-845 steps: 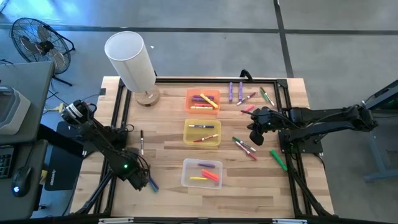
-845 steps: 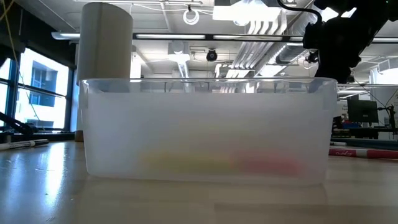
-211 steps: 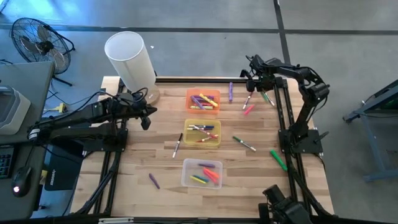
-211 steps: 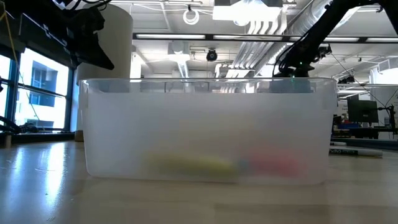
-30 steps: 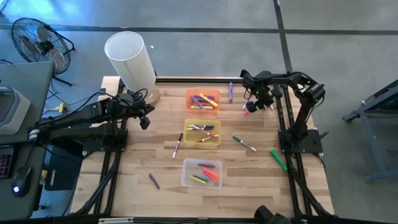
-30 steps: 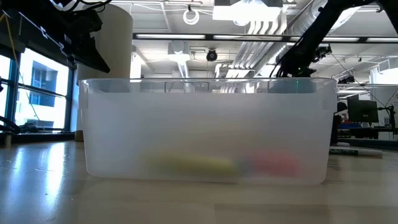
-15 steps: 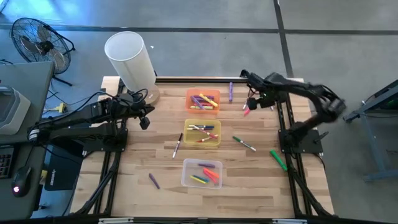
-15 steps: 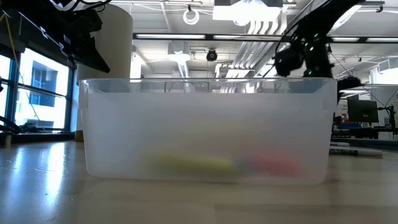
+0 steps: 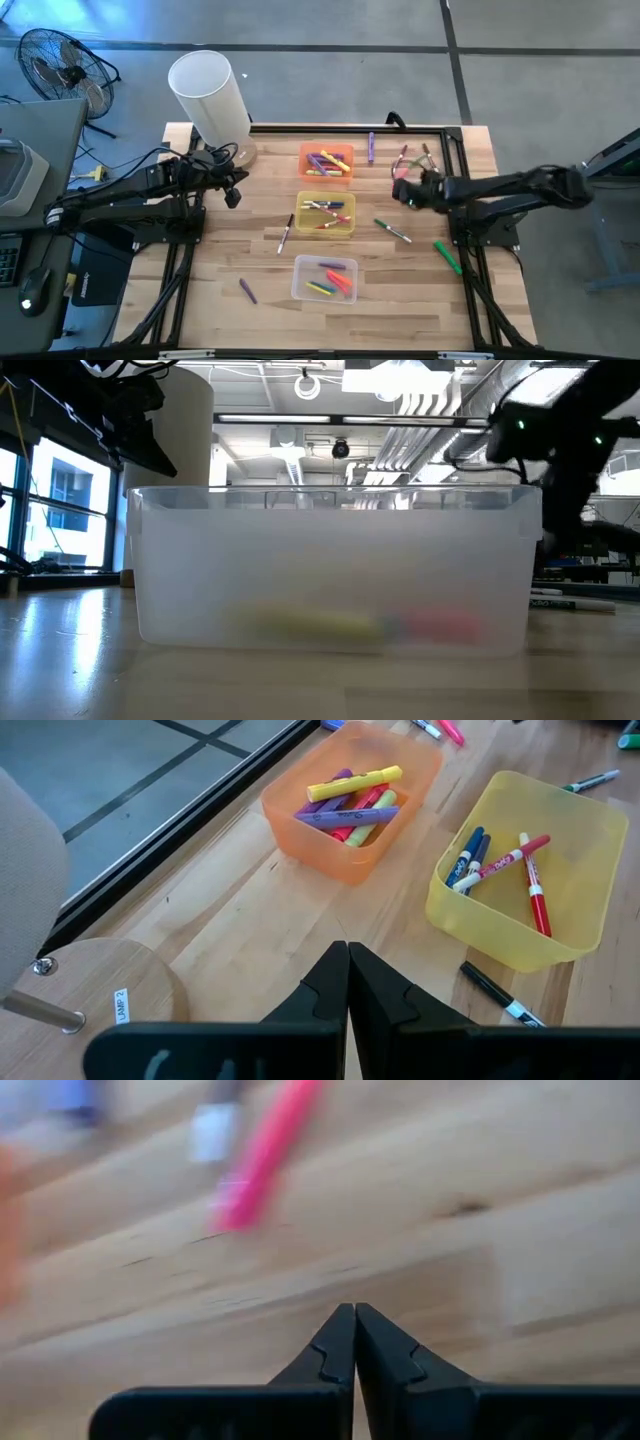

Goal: Pick & Place Markers
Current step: Put the brown marker pen into the yellow bin

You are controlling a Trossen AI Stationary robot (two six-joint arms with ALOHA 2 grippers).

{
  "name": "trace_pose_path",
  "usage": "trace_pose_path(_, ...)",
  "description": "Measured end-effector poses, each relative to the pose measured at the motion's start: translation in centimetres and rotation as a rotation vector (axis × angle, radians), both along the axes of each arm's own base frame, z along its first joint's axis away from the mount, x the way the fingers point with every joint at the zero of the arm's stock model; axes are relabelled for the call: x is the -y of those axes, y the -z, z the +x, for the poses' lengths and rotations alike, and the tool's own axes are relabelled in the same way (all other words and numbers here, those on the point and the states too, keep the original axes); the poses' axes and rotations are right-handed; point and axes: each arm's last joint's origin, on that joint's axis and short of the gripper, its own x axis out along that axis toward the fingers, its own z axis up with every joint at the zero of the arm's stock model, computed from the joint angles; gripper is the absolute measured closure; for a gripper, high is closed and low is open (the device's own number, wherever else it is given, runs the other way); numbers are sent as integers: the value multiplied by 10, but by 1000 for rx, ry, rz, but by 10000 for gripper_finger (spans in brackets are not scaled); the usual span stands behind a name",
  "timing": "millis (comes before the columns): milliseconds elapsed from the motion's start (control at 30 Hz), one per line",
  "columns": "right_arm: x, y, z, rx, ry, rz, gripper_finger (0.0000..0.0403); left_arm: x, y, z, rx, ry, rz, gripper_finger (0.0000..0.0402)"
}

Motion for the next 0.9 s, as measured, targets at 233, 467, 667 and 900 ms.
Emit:
trace_pose_path(233, 7, 39, 2, -203, 161, -16, 403, 0, -1, 0, 8, -1, 3, 402)
trace_pose_path(467, 24, 34, -5, -246, 218, -13, 402, 0, -1, 0, 7, -2, 4, 402)
trace_pose_path(667, 29, 22, -28, -331, 238, 55, 379, 0, -1, 0, 7, -2, 3, 402)
trace_pose_path(900, 42, 16, -30, -318, 173, 38, 305, 0, 0, 0, 6, -2, 3, 402)
